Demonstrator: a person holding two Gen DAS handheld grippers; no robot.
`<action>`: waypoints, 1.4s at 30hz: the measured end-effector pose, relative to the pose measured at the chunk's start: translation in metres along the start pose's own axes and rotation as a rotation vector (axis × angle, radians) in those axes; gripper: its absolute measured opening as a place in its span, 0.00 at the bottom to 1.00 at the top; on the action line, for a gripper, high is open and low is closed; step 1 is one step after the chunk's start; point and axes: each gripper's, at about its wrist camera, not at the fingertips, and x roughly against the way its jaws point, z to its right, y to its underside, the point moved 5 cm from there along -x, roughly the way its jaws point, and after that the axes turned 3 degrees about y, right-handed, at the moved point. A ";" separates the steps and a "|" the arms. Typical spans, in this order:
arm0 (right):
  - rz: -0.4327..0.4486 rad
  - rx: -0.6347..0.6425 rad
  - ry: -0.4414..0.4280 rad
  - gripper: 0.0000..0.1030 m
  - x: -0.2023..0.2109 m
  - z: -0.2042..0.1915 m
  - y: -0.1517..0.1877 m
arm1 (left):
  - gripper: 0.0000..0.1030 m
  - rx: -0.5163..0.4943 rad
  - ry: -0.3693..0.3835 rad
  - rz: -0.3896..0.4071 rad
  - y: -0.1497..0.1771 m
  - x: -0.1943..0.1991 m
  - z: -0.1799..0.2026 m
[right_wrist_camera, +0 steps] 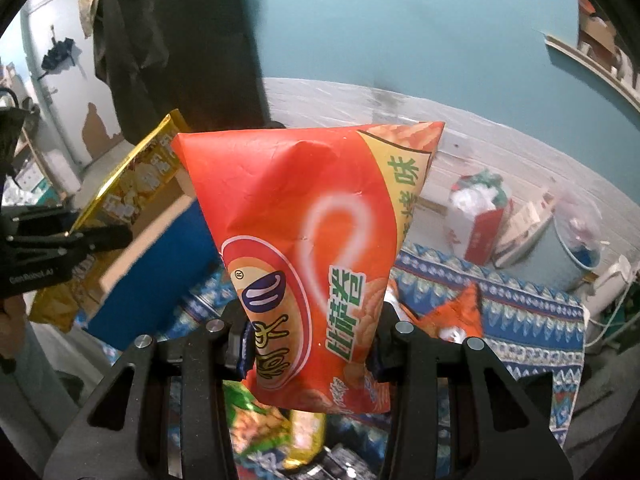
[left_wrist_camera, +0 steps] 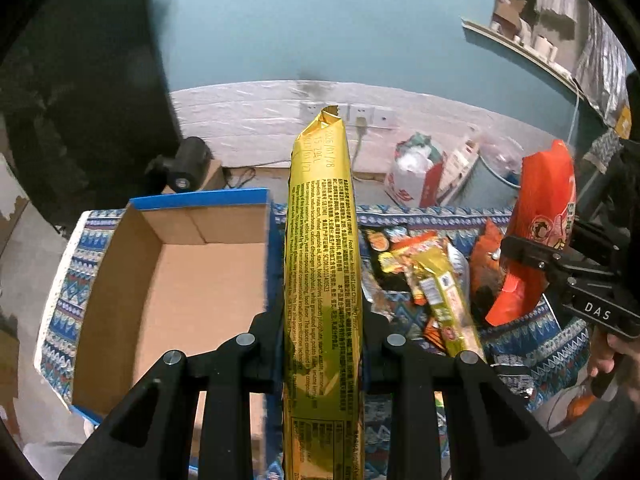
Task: Organize snacks
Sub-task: 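Carry both packs into the cardboard box and open both tools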
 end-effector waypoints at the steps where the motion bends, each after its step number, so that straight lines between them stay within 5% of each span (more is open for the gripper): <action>1: 0.002 0.004 -0.006 0.40 -0.002 -0.004 -0.004 | 0.27 0.004 -0.004 0.005 -0.001 0.002 -0.004; 18: -0.007 0.061 -0.138 0.40 -0.049 -0.082 -0.056 | 0.27 0.130 -0.108 0.020 0.010 0.009 -0.096; 42: -0.110 0.136 -0.272 0.40 -0.118 -0.194 -0.082 | 0.28 0.300 -0.151 -0.113 0.041 -0.033 -0.175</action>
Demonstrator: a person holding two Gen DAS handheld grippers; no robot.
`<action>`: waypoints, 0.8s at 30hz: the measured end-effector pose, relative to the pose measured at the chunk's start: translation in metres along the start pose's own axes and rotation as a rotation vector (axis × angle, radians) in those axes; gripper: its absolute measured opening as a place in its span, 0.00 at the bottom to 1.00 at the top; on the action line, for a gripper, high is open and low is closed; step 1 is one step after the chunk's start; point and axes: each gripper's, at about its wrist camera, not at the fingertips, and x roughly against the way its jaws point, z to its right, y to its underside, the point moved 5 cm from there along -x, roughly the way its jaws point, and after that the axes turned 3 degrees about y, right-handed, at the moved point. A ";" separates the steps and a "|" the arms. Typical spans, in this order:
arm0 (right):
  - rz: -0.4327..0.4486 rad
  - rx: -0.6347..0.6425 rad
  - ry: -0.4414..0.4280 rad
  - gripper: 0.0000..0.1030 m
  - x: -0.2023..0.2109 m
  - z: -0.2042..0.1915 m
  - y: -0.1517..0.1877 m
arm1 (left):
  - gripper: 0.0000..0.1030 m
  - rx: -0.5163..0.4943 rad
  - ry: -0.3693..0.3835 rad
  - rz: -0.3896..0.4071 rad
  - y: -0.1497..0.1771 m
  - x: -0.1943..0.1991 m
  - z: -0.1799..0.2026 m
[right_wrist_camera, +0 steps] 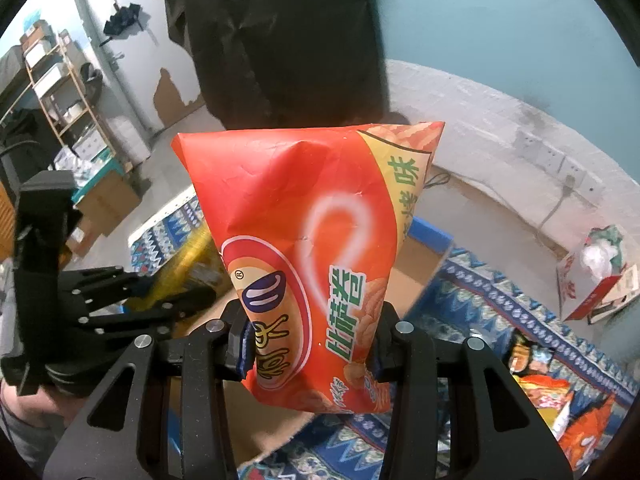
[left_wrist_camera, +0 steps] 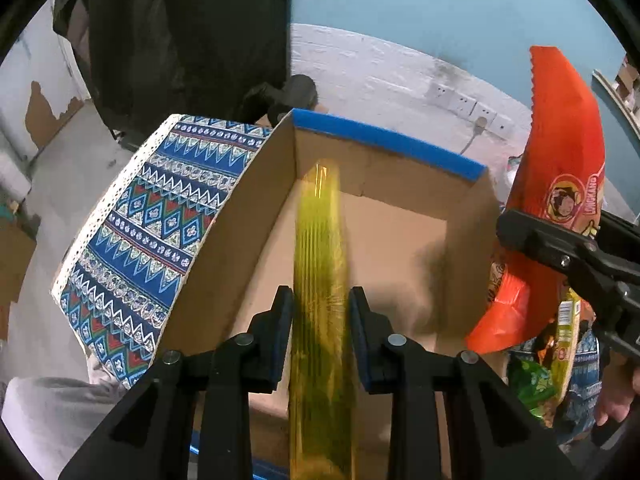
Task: Organize snacks
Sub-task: 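Carry both packs into the cardboard box and open both tools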
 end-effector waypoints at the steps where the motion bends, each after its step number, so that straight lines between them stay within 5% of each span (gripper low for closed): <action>1: -0.008 0.004 -0.002 0.40 -0.003 -0.003 0.000 | 0.27 0.000 -0.004 0.001 0.000 0.000 -0.001; 7: -0.049 0.010 -0.011 0.40 -0.020 -0.012 0.002 | 0.29 -0.004 -0.011 -0.005 0.002 0.004 -0.004; 12: -0.081 0.005 -0.028 0.43 -0.029 -0.018 0.003 | 0.46 0.008 -0.030 0.016 0.003 0.015 -0.012; 17: -0.097 0.002 -0.017 0.59 -0.032 -0.021 0.005 | 0.56 0.011 -0.041 0.030 0.002 0.023 -0.014; 24: -0.088 0.004 0.011 0.69 -0.021 -0.015 0.009 | 0.64 -0.020 -0.032 0.049 0.001 0.033 0.000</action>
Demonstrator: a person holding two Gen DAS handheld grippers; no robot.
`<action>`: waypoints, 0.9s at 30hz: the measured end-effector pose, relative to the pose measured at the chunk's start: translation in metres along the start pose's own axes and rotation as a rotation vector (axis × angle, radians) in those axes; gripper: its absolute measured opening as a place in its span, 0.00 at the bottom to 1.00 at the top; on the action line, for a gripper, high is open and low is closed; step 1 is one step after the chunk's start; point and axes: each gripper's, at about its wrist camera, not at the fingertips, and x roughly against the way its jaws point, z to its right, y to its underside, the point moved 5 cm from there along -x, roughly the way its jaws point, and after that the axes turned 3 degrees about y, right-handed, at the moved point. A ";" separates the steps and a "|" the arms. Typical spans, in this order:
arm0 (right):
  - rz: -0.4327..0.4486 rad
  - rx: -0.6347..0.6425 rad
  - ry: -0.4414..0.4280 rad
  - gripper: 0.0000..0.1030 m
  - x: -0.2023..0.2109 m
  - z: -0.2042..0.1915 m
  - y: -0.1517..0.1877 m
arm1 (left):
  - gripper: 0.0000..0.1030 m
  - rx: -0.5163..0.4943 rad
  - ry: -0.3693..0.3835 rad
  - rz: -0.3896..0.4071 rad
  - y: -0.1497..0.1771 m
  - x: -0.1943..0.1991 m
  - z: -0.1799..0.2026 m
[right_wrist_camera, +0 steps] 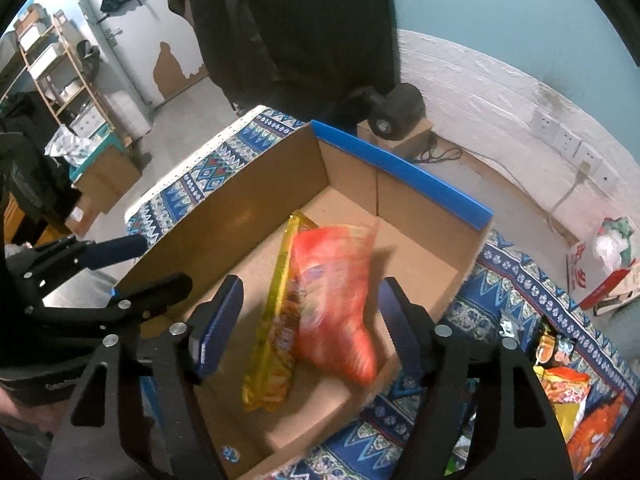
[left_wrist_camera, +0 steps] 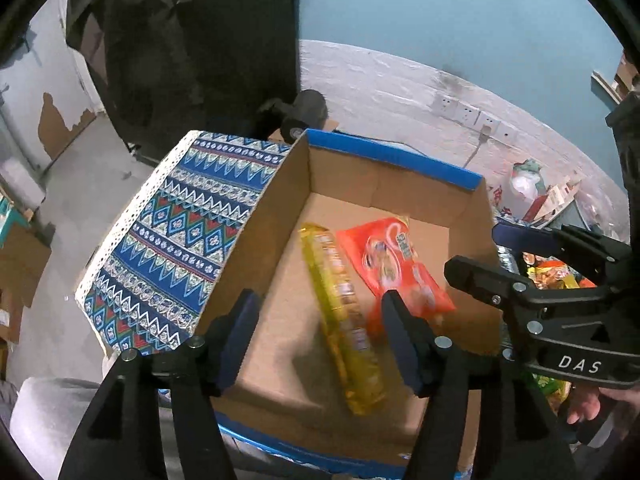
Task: Organize snacks
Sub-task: 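Carry both packs into the cardboard box and open both tools, then move both tools back over the snack pile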
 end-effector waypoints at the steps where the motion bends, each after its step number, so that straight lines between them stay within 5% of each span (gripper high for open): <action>1: 0.003 -0.004 0.004 0.69 0.003 0.003 0.001 | 0.64 -0.006 0.006 0.001 0.000 0.001 0.003; 27: 0.027 -0.196 0.155 0.71 0.097 0.116 0.079 | 0.67 -0.194 0.126 -0.027 0.020 0.014 0.110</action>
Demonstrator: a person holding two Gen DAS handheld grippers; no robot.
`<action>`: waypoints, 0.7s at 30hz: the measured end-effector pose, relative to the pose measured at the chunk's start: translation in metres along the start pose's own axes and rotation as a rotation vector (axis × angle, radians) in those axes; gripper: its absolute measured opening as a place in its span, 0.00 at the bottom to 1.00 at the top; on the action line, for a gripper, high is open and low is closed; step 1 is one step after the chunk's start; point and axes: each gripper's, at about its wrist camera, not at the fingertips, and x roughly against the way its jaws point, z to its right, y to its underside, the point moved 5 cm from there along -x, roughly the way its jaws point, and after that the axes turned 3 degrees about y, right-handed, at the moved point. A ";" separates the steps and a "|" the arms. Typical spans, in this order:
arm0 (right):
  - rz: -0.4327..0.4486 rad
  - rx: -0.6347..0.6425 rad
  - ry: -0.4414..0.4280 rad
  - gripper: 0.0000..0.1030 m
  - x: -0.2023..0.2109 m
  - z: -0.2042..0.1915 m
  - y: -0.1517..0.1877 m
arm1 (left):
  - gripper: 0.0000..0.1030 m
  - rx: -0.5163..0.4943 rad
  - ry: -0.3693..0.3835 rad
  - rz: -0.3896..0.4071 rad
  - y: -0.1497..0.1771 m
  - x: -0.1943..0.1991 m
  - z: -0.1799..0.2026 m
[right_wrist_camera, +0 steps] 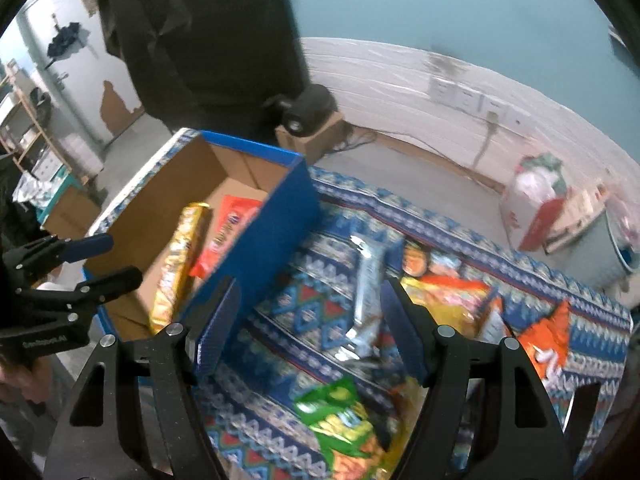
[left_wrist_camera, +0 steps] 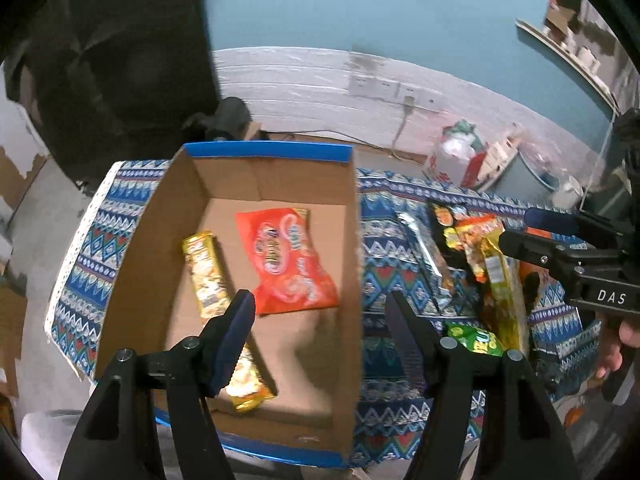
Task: Organize snacks
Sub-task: 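Move both tools back over the snack pile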
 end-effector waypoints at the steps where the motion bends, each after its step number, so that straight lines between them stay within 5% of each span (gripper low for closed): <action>1: -0.003 -0.007 0.006 0.71 0.002 0.007 0.004 | 0.67 -0.011 0.000 -0.003 0.000 -0.001 0.005; 21: -0.075 -0.088 0.097 0.71 0.039 0.095 0.097 | 0.71 -0.143 0.081 -0.155 0.035 -0.035 0.107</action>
